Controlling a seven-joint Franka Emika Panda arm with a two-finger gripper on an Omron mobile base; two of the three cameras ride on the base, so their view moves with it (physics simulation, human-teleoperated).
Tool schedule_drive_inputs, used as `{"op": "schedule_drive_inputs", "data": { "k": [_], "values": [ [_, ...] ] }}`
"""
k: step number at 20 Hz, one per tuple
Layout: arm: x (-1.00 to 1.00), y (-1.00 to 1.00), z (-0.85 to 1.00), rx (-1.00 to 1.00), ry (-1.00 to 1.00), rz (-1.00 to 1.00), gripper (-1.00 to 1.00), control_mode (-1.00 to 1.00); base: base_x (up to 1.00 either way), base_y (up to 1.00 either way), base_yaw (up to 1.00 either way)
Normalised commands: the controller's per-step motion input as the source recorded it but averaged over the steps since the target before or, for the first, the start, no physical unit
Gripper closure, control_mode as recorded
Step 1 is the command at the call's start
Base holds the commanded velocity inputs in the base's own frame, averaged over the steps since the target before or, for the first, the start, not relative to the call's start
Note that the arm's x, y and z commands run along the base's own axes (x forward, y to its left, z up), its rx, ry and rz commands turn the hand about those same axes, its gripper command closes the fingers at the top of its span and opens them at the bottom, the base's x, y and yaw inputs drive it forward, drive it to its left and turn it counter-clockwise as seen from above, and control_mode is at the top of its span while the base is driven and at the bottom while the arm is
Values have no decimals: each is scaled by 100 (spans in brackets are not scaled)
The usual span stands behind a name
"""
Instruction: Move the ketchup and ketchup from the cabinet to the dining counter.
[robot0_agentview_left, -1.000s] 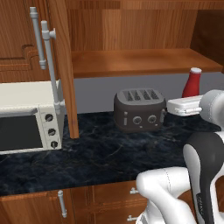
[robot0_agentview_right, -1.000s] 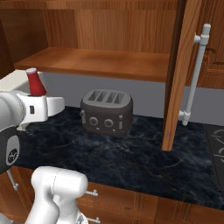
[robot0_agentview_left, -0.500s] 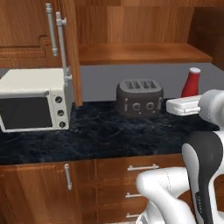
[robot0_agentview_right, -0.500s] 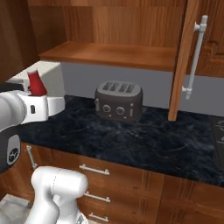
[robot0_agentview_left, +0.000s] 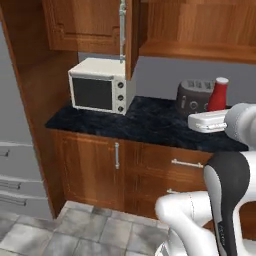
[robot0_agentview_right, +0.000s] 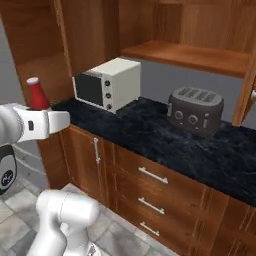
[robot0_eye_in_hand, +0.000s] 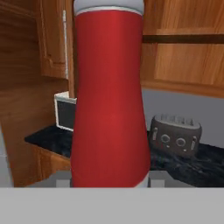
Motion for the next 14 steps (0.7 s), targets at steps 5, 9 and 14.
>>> {"op": "schedule_drive_inputs", "data": {
  "k": [5, 9, 14],
  "values": [
    [0, 0, 0, 0, 0, 0, 100, 100, -20, -10, 100],
    [0, 0, 0, 0, 0, 0, 100, 100, -10, 0, 100],
    [0, 0, 0, 0, 0, 0, 100, 100, -6, 0, 100]
  ]
}}
